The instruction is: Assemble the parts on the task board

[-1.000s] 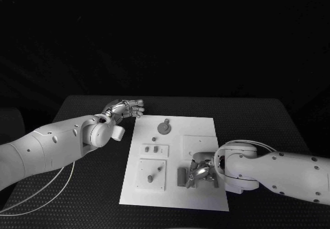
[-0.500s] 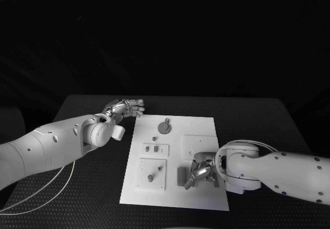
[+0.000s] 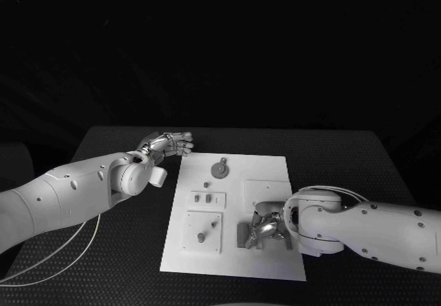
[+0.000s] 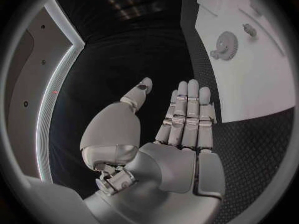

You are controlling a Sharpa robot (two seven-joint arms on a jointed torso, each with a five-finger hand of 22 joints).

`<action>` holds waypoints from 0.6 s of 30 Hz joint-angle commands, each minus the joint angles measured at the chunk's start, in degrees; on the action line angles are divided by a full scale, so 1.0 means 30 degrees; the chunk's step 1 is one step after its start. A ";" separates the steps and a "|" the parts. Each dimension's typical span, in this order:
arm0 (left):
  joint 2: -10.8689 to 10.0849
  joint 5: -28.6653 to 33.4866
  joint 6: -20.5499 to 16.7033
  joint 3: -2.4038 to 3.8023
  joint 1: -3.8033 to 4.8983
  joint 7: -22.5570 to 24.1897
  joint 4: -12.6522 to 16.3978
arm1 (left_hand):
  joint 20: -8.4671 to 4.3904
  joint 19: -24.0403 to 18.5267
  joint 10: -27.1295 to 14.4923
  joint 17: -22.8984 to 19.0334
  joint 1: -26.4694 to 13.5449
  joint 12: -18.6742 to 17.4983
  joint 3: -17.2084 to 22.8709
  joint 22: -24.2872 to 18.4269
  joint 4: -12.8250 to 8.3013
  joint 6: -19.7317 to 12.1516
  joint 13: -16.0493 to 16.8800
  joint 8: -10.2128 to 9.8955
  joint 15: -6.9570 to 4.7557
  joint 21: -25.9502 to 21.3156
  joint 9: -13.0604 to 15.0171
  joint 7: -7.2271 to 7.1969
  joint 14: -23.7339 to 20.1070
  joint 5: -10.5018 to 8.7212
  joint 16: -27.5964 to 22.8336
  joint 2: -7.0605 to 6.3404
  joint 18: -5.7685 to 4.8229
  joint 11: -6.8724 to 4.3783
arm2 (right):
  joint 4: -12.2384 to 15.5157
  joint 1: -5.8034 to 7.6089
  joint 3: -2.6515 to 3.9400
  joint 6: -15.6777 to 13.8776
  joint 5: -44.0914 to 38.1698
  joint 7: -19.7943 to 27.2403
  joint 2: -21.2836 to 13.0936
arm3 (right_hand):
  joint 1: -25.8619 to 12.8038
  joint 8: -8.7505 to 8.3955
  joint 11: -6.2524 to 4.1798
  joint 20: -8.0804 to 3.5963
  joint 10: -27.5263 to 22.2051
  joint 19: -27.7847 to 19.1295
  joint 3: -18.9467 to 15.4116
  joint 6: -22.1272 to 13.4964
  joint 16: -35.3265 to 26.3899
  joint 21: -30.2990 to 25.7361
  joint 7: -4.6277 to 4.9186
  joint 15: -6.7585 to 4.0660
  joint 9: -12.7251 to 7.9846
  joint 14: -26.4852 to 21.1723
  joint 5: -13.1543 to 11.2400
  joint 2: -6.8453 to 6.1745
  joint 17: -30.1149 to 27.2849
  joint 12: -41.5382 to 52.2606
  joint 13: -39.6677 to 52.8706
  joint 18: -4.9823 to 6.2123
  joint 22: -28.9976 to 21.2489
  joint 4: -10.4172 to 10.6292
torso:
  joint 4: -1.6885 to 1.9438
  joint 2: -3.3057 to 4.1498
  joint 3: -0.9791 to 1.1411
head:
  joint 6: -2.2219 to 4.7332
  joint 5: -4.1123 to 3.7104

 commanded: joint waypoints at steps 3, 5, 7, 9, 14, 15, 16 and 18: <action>0.0019 0.0051 0.0310 0.0011 0.0011 0.0102 0.0050 | 0.0049 -0.0021 0.0074 0.0036 -0.0160 -0.0054 0.0042 0.0375 0.0068 -0.0126 -0.0021 0.0102 0.0097 -0.0073 -0.0025 0.0004 -0.0018 -0.0115 -0.0092 -0.0011 0.0215 -0.0006 | -0.0021 -0.0074 -0.0003 -0.0322 -0.1402 -0.0127 0.0127 | 0.0176 0.0094 0.0012 -0.0082 0.0152 -0.0018 0.0162 0.0162 -0.0069 0.0092 -0.0029 -0.0125 0.0021 -0.0002 -0.0104 0.0502 0.0015 -0.0083 0.0032 0.0859 -0.0037 -0.0250 | 0.0008 0.0002 -0.0006 | -0.0027 0.0000; 0.0019 0.0049 0.0310 0.0011 0.0011 0.0102 0.0050 | 0.0050 -0.0020 0.0075 0.0038 -0.0163 -0.0054 0.0041 0.0375 0.0070 -0.0125 -0.0021 0.0104 0.0097 -0.0073 -0.0026 0.0004 -0.0016 -0.0116 -0.0094 -0.0009 0.0214 -0.0007 | -0.0034 -0.0089 -0.0003 -0.0441 -0.1441 -0.0198 0.0130 | 0.0175 0.0107 0.0006 -0.0068 0.0186 -0.0021 0.0224 0.0198 -0.0073 0.0103 -0.0036 -0.0120 0.0021 0.0002 -0.0105 0.0741 0.0011 -0.0094 0.0043 0.0859 -0.0045 -0.0278 | 0.0010 0.0000 -0.0001 | -0.0025 -0.0002; 0.0008 0.0048 0.0301 0.0011 0.0011 0.0102 0.0046 | 0.0050 -0.0020 0.0077 0.0041 -0.0165 -0.0053 0.0041 0.0375 0.0071 -0.0124 -0.0021 0.0105 0.0098 -0.0073 -0.0026 0.0003 -0.0015 -0.0118 -0.0095 -0.0009 0.0214 -0.0007 | -0.0038 -0.0100 -0.0003 -0.0462 -0.1662 -0.0208 0.0143 | 0.0199 0.0110 -0.0001 -0.0057 0.0214 -0.0027 0.0356 0.0217 -0.0081 0.0108 -0.0043 -0.0116 0.0013 0.0005 -0.0104 0.0962 0.0003 -0.0112 0.0051 0.0859 -0.0057 -0.0283 | 0.0004 -0.0002 -0.0004 | -0.0033 -0.0006; 0.0006 0.0048 0.0304 0.0011 0.0011 0.0106 0.0041 | 0.0050 -0.0020 0.0078 0.0043 -0.0167 -0.0053 0.0041 0.0375 0.0072 -0.0123 -0.0021 0.0107 0.0098 -0.0073 -0.0026 0.0003 -0.0014 -0.0119 -0.0097 -0.0008 0.0214 -0.0008 | -0.0028 -0.0103 -0.0003 -0.0482 -0.1668 -0.0220 0.0134 | 0.0244 0.0107 -0.0006 -0.0051 0.0236 -0.0034 0.0522 0.0229 -0.0089 0.0110 -0.0048 -0.0116 0.0004 0.0007 -0.0104 0.1072 -0.0003 -0.0129 0.0060 0.0859 -0.0070 -0.0288 | 0.0001 -0.0003 -0.0007 | -0.0029 -0.0005; 0.0008 0.0046 0.0308 0.0011 0.0011 0.0100 0.0042 | 0.0051 -0.0020 0.0079 0.0046 -0.0170 -0.0053 0.0039 0.0375 0.0073 -0.0124 -0.0021 0.0108 0.0098 -0.0074 -0.0026 0.0003 -0.0014 -0.0120 -0.0099 -0.0010 0.0214 -0.0008 | -0.0008 -0.0113 -0.0003 -0.0471 -0.1673 -0.0180 0.0092 | 0.0192 0.0107 -0.0006 -0.0030 0.0268 -0.0031 0.0729 0.0254 -0.0095 0.0122 -0.0048 -0.0113 -0.0010 0.0017 -0.0105 0.1151 -0.0011 -0.0157 0.0074 0.0859 -0.0089 -0.0226 | 0.0005 0.0002 -0.0008 | -0.0027 -0.0005; 0.0012 0.0046 0.0308 0.0011 0.0011 0.0100 0.0042 | 0.0051 -0.0020 0.0079 0.0047 -0.0171 -0.0053 0.0039 0.0375 0.0073 -0.0124 -0.0021 0.0108 0.0098 -0.0074 -0.0027 0.0003 -0.0013 -0.0121 -0.0099 -0.0011 0.0214 -0.0008 | -0.0016 -0.0113 -0.0003 -0.0438 -0.1595 -0.0145 0.0061 | 0.0155 0.0104 -0.0006 -0.0023 0.0276 -0.0030 0.0777 0.0258 -0.0097 0.0125 -0.0047 -0.0111 -0.0016 0.0020 -0.0105 0.1137 -0.0013 -0.0165 0.0078 0.0859 -0.0094 -0.0200 | 0.0010 0.0002 -0.0006 | -0.0024 -0.0001; 0.0012 0.0044 0.0302 0.0011 0.0011 0.0098 0.0042 | 0.0051 -0.0020 0.0079 0.0048 -0.0171 -0.0053 0.0039 0.0376 0.0074 -0.0124 -0.0021 0.0109 0.0098 -0.0074 -0.0027 0.0003 -0.0013 -0.0122 -0.0100 -0.0011 0.0214 -0.0008 | -0.0019 -0.0113 -0.0003 -0.0430 -0.1492 -0.0116 0.0032 | 0.0111 0.0104 -0.0005 -0.0016 0.0286 -0.0028 0.0829 0.0265 -0.0097 0.0132 -0.0048 -0.0110 -0.0021 0.0024 -0.0106 0.1094 -0.0015 -0.0173 0.0084 0.0859 -0.0099 -0.0175 | 0.0012 -0.0001 -0.0007 | -0.0011 -0.0003; 0.0006 0.0044 0.0304 0.0011 0.0011 0.0098 0.0037 | 0.0051 -0.0020 0.0080 0.0051 -0.0173 -0.0053 0.0039 0.0376 0.0074 -0.0124 -0.0021 0.0110 0.0098 -0.0074 -0.0027 0.0003 -0.0012 -0.0123 -0.0102 -0.0010 0.0214 -0.0008 | -0.0012 -0.0113 -0.0001 -0.0328 -0.1120 -0.0014 -0.0044 | 0.0047 0.0096 -0.0003 -0.0004 0.0298 -0.0024 0.0918 0.0265 -0.0099 0.0147 -0.0045 -0.0109 -0.0032 0.0030 -0.0106 0.0927 -0.0019 -0.0192 0.0097 0.0859 -0.0108 -0.0161 | 0.0010 -0.0005 -0.0009 | 0.0002 -0.0010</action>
